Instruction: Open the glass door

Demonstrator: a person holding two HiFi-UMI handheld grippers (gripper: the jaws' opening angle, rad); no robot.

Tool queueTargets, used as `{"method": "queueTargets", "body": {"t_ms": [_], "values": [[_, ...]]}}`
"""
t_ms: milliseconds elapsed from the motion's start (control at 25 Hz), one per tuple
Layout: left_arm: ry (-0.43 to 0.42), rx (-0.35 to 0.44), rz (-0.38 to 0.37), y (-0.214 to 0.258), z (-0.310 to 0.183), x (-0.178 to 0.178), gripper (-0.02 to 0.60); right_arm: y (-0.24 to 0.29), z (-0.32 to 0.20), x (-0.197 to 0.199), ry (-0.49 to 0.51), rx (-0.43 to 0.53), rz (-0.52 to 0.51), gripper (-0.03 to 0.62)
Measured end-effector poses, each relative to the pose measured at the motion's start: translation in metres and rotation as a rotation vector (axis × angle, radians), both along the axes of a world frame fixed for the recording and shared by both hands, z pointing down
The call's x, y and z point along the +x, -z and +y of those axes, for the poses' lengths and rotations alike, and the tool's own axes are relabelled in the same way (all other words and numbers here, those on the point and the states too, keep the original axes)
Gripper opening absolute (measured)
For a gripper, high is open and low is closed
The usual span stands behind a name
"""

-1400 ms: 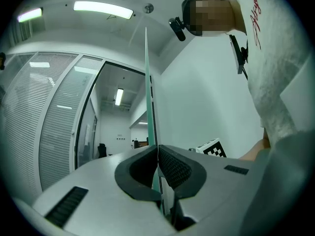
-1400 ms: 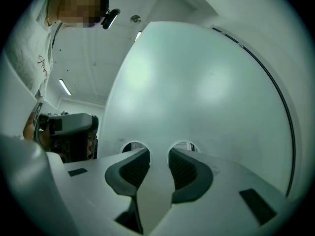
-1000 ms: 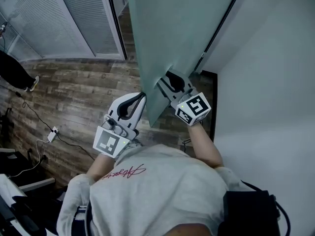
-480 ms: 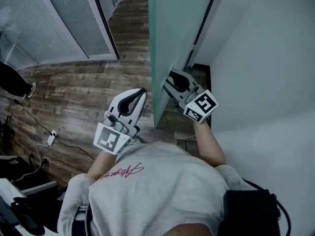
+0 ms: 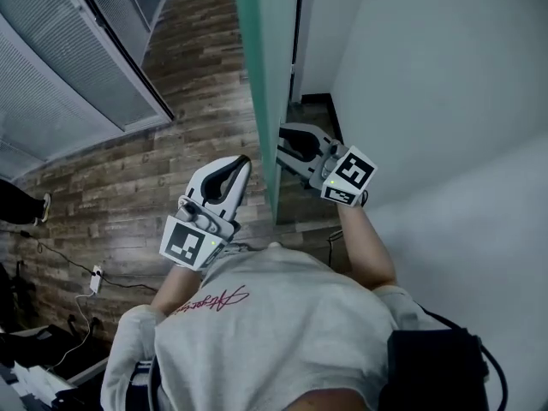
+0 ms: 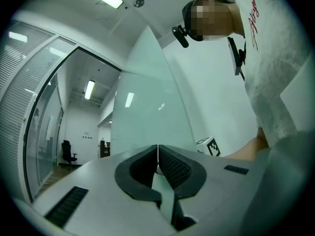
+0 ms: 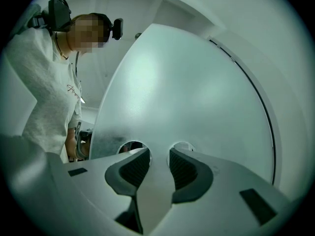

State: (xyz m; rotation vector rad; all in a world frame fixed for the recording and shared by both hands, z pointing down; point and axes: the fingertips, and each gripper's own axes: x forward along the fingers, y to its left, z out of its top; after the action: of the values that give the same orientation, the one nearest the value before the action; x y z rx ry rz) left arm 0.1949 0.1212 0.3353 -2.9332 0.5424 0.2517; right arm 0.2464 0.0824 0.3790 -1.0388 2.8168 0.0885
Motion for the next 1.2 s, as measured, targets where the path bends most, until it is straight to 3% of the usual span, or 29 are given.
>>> {"method": "queueTargets", "body": {"t_ms": [680,1200], "values": [[-0.346,-0.025,-0.017,0.005,0.032,0.105,0.018,0.000,0.045,0.080,0.006,-0.022,0.012,0.130],[-0.599,-0.041,-0.083,0.001,0.037,0.148,0.018,0.014,0.070,0.133,-0.028,-0.055,-0.002,0.127]]}}
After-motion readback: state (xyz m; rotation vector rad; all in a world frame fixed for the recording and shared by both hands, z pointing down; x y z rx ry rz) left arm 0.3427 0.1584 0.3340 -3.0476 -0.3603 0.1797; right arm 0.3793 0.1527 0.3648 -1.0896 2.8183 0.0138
